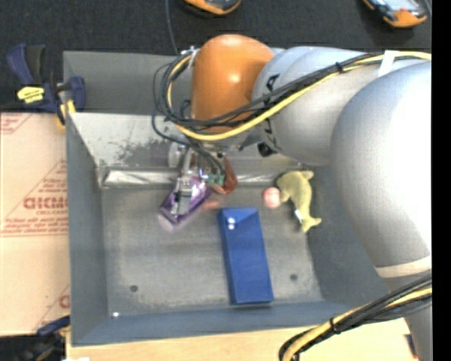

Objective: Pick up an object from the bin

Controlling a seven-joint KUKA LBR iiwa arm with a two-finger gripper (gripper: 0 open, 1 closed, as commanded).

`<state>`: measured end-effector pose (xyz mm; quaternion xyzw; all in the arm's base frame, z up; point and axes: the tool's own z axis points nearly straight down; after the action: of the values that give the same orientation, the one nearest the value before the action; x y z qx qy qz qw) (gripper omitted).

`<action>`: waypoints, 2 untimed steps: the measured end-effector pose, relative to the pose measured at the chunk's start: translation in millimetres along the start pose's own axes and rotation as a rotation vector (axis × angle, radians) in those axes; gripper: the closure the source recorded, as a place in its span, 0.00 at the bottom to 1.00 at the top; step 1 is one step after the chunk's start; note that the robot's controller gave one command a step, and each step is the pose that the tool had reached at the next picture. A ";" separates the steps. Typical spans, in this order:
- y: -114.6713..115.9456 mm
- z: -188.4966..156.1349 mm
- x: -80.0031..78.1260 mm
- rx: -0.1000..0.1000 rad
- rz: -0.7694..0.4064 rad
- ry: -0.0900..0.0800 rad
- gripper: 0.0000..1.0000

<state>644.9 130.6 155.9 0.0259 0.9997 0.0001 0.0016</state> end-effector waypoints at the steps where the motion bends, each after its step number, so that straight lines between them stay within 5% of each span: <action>1: -52.8 20.9 13.9 -0.002 -0.343 -0.007 0.00; 2: -74.6 33.4 13.8 -0.003 -0.460 -0.009 0.00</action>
Offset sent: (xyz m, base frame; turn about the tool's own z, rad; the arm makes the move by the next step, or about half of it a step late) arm -0.0190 -0.0811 -0.0459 -0.6457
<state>627.4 56.8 122.5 -0.2029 0.9792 0.0010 0.0062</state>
